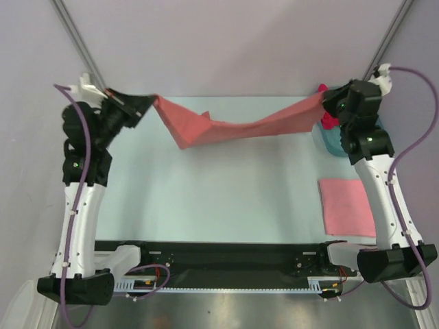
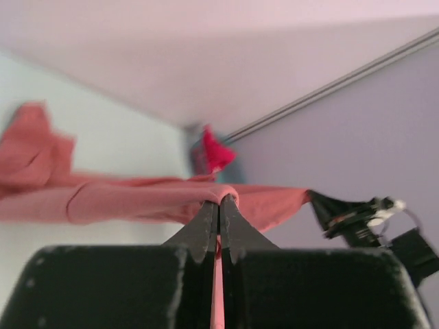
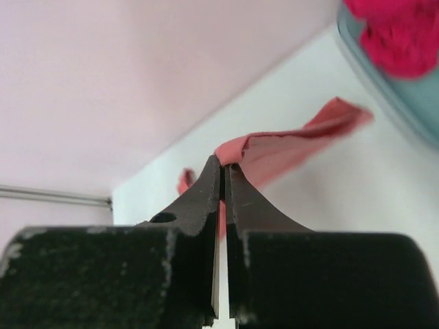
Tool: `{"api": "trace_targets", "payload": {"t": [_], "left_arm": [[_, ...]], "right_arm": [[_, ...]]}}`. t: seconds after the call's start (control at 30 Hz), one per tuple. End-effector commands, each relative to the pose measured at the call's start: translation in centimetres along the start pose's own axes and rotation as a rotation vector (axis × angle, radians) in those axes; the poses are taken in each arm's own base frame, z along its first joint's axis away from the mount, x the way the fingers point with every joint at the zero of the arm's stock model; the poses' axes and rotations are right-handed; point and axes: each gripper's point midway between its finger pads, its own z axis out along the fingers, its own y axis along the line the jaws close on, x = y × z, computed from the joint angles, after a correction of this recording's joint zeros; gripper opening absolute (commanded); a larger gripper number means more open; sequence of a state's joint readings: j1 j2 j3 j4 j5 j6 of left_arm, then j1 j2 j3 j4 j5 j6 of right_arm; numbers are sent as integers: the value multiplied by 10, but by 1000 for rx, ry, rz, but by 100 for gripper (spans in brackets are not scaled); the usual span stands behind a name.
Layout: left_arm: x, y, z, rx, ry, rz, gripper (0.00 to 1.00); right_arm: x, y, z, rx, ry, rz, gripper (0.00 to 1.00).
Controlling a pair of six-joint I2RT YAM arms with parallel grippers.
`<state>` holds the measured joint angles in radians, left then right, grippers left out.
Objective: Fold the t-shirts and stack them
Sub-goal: Flatten the tshirt out
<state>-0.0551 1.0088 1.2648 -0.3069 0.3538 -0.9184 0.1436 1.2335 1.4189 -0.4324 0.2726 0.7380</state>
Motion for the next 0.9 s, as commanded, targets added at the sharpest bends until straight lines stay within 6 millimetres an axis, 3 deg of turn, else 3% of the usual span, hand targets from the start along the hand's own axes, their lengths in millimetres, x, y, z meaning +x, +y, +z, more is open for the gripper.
{"api": "trace_targets", "payload": {"t": [0.0,0.07,0.13,0.2,0.3,0.33,0.37,0.47,0.53,0.57,0.6,0.63,0.67,0.7,0.73,0.77,0.87], "left_arm": [[-63,-108,-35,340,-109,23,1],[-92,-164,-72,538,-197,129,0],[-105,-205,-112,683,-280,218,0],[-117,-226,-146,692,-395,278,0],[-135,-215,-156,574,-537,217,0],[-133,-198,-157,488,-551,139,0],[-146,-163,-143,383,-605,24,0],[-144,-126,-117,333,-568,-93,0],[-145,-140,-112,412,-527,-87,0],[-149,-138,-101,444,-503,-97,0],[-145,-148,-99,507,-457,-89,0],[-149,-163,-103,593,-446,-102,0],[-151,-172,-105,623,-433,-102,0],[-157,-170,-98,613,-429,-123,0],[-160,-163,-92,566,-428,-155,0],[-164,-164,-94,542,-441,-170,0],[-175,-143,-90,454,-515,-263,0]], "right_arm": [[-65,35,-37,-120,-132,-104,0],[-95,53,-63,-196,-207,-107,0],[-111,61,-82,-236,-252,-127,0],[-130,72,-109,-289,-309,-132,0],[-148,79,-136,-327,-370,-123,0],[-153,80,-140,-327,-389,-118,0],[-159,79,-143,-316,-411,-116,0],[-171,87,-149,-324,-433,-114,0],[-176,94,-147,-334,-437,-109,0],[-185,103,-156,-361,-459,-106,0],[-191,107,-157,-367,-467,-105,0],[-191,111,-145,-360,-457,-105,0],[-205,123,-156,-389,-486,-94,0],[-209,128,-156,-397,-488,-91,0],[-207,132,-138,-385,-467,-92,0],[-220,142,-152,-420,-495,-71,0],[-226,154,-143,-444,-502,-49,0]]}}
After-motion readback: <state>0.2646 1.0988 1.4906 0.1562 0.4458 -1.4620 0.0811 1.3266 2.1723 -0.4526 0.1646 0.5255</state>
